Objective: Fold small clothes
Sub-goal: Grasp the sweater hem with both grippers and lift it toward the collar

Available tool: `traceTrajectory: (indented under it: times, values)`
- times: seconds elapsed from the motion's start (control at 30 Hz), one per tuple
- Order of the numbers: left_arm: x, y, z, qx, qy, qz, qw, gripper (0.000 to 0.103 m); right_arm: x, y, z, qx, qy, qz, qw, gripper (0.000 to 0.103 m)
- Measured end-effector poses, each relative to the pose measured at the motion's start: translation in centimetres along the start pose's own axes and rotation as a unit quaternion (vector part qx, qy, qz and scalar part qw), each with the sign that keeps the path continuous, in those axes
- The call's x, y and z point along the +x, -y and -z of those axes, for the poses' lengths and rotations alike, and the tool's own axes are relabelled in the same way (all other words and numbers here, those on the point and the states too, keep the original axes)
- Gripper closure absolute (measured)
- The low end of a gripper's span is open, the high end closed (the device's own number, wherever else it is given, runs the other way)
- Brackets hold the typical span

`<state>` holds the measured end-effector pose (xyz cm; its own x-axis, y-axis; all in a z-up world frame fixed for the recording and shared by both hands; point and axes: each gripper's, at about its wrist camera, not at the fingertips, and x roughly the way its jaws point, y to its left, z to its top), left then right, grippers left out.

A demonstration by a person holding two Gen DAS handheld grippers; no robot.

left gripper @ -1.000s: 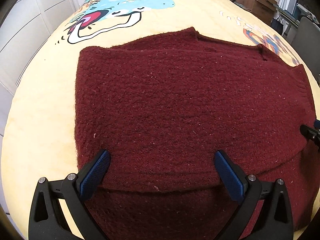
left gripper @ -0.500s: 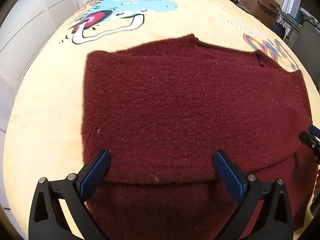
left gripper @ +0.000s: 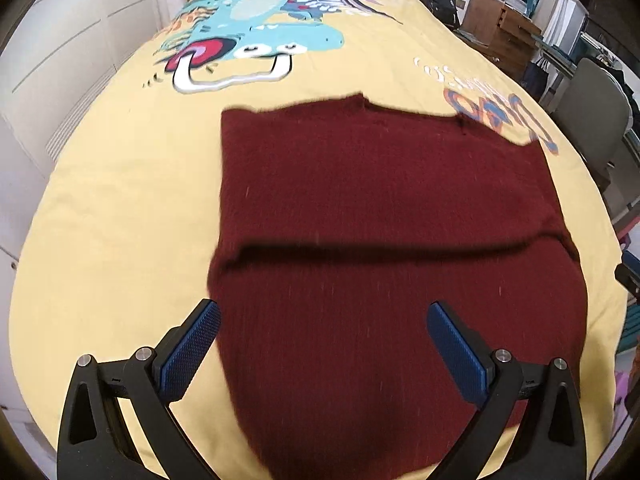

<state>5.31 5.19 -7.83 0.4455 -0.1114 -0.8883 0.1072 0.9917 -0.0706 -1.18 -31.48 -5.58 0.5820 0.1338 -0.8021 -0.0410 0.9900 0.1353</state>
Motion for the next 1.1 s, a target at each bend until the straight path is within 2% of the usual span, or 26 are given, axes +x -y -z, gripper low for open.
traceTrajectory:
  times: [0.27,0.4,0.57,0.63,0.7,0.77,0.8,0.83,0.9,0.93,0.97,1.0,1.1]
  values:
    - [0.9,-2.5,8.4,-0.019,-0.074,-0.03,0.9966,0.001,1.7,0.7,5.1,-0.003,-0.075,0.023,0.997,0.0]
    - [2.4,-3.1,11.6,-0.033,-0.111,-0.022,0.9931,0.001,4.0,1.4,7.1,0.014,-0.134,0.016,0.991,0.001]
    - [3.6,-2.0,12.0,-0.027,-0.13,-0.003,0.9912,0.002,5.9,1.2,8.5,0.02,-0.184,-0.002,0.983,0.005]
    - [4.3,-1.4,11.8,-0.019,-0.141,0.005,0.9897,0.004,6.7,1.0,8.9,0.015,-0.206,-0.007,0.978,0.01]
    - [5.0,-0.8,11.8,-0.011,-0.157,0.005,0.9875,0.021,7.1,0.9,9.2,0.011,-0.219,-0.013,0.975,0.013]
    - [5.4,-0.3,11.9,-0.002,-0.164,0.008,0.9865,0.028,7.3,0.8,9.5,0.008,-0.231,-0.016,0.973,0.024]
    - [5.3,0.0,11.9,0.0,-0.162,0.012,0.9867,0.035,7.4,0.8,9.6,0.008,-0.234,-0.015,0.972,0.04]
    - [5.2,0.2,11.8,0.0,-0.163,0.019,0.9865,0.039,7.3,1.0,9.6,0.012,-0.237,-0.018,0.971,0.062]
    - [5.1,0.3,11.6,-0.001,-0.163,0.029,0.9863,0.066,7.1,1.4,9.7,0.027,-0.239,-0.035,0.97,0.083]
    - [4.9,0.5,11.4,-0.001,-0.163,0.037,0.9859,0.073,6.8,1.6,9.7,0.032,-0.238,-0.041,0.97,0.086]
    - [4.8,0.7,11.3,0.0,-0.165,0.046,0.9852,0.087,6.5,1.6,9.6,0.031,-0.237,-0.043,0.97,0.088]
    - [4.7,0.8,11.2,0.001,-0.166,0.052,0.9848,0.092,6.2,1.6,9.5,0.029,-0.234,-0.045,0.971,0.09]
    - [3.9,1.7,10.5,0.015,-0.155,0.054,0.9863,0.094,4.4,1.6,8.3,0.025,-0.213,-0.054,0.975,0.091]
